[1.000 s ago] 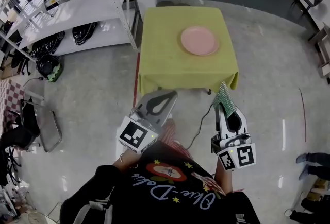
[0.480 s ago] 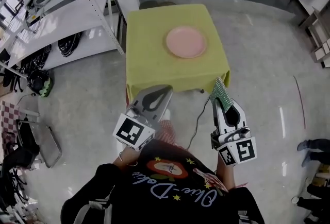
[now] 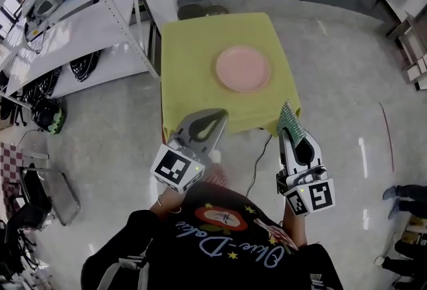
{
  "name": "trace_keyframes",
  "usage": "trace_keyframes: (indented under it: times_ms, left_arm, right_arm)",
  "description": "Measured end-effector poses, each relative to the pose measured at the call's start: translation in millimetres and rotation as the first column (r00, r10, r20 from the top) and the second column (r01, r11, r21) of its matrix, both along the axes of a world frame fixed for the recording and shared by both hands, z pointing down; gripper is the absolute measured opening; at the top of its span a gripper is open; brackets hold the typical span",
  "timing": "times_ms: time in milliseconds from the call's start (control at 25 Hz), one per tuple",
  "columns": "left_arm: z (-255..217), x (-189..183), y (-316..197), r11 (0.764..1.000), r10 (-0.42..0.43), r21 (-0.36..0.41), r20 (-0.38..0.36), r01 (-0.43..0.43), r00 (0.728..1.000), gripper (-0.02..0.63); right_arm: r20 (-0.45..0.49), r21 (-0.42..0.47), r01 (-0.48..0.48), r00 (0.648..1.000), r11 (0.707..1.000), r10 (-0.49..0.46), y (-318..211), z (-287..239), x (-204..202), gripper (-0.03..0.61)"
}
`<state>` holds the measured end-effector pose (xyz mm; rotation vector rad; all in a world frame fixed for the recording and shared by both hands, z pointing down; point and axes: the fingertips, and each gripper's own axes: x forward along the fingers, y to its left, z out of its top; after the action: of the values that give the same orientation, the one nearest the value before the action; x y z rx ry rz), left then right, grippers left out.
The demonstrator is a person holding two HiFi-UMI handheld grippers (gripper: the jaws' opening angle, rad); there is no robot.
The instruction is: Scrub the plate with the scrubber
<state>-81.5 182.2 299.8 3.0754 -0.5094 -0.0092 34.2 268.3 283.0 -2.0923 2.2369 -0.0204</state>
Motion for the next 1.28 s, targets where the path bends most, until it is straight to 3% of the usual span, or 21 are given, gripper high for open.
trace_keyframes:
  times_ms: [960, 1280]
  left_arm:
    - [36.2, 15.4, -193.9, 0.995, -0.074, -0.068, 0.052, 0.077, 0.996, 0.003]
    - [56.4, 24.5, -222.5, 0.984, -0.100, -0.143, 0.051, 0.106, 0.994, 0.003]
  right_arm:
    - [-0.008, -0.060, 0.060, 0.998, 0.996, -0.060, -198.7, 25.8, 36.6, 0.063]
    - [-0.034, -0.150, 0.111, 0.993, 0.982, -0.117, -231.3, 51.0, 49.0, 0.064]
